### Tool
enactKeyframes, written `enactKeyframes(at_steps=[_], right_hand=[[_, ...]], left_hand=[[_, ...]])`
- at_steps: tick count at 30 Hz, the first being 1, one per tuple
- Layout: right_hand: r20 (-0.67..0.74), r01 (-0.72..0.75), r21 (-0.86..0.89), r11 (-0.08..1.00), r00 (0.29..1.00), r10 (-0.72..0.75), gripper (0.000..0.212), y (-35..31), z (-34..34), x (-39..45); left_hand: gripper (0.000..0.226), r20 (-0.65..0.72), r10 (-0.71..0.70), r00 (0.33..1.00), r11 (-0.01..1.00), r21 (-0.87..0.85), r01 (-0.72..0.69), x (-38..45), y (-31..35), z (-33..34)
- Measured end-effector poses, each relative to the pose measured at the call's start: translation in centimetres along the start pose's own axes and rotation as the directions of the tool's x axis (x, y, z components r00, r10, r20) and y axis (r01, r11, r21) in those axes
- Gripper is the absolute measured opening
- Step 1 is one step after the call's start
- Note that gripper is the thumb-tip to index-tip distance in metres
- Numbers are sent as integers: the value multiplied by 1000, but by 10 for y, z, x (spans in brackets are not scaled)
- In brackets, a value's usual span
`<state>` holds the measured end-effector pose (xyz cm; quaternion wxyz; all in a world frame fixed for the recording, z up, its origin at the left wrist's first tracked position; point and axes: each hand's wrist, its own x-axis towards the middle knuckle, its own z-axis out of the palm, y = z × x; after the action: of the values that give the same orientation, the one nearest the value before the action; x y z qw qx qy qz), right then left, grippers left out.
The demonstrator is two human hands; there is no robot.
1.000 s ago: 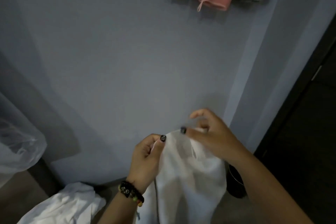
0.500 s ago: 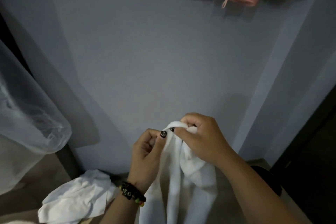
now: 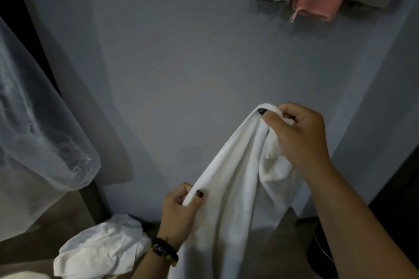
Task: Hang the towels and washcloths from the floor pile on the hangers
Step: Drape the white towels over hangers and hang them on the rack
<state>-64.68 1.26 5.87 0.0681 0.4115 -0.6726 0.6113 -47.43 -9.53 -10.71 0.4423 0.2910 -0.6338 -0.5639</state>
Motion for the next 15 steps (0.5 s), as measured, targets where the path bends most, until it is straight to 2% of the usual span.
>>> enactKeyframes(at_steps=[2, 4, 8, 11, 13, 14, 15], right_hand=[[36, -47, -31, 998, 998, 48, 36, 15, -5, -4], [122, -92, -61, 994, 988, 99, 38, 28, -9, -9], [339, -134, -200, 971, 920, 197, 27, 42, 2, -30], [488, -122, -239, 963, 843, 228, 65, 45, 20, -49], [603, -111, -200, 974, 770, 211, 87, 45, 32, -59], [661, -116, -161, 980, 724, 195, 89, 46, 38, -64], [708, -120, -132, 984, 684, 178, 81, 47, 44, -68]], left_hand=[[50, -62, -35, 997, 998, -63, 31, 3, 7, 1], [56, -107, -15, 994, 996, -86, 5, 5, 13, 3], [60, -69, 55, 996, 994, -89, -61, 12, 30, 12], [61, -17, 153, 988, 988, -21, -153, 13, 44, 18], [58, 6, 206, 979, 978, -24, -206, 11, 50, 20], [55, 15, 218, 976, 975, -42, -217, 9, 53, 20], [52, 30, 222, 974, 973, -66, -220, 9, 55, 19]])
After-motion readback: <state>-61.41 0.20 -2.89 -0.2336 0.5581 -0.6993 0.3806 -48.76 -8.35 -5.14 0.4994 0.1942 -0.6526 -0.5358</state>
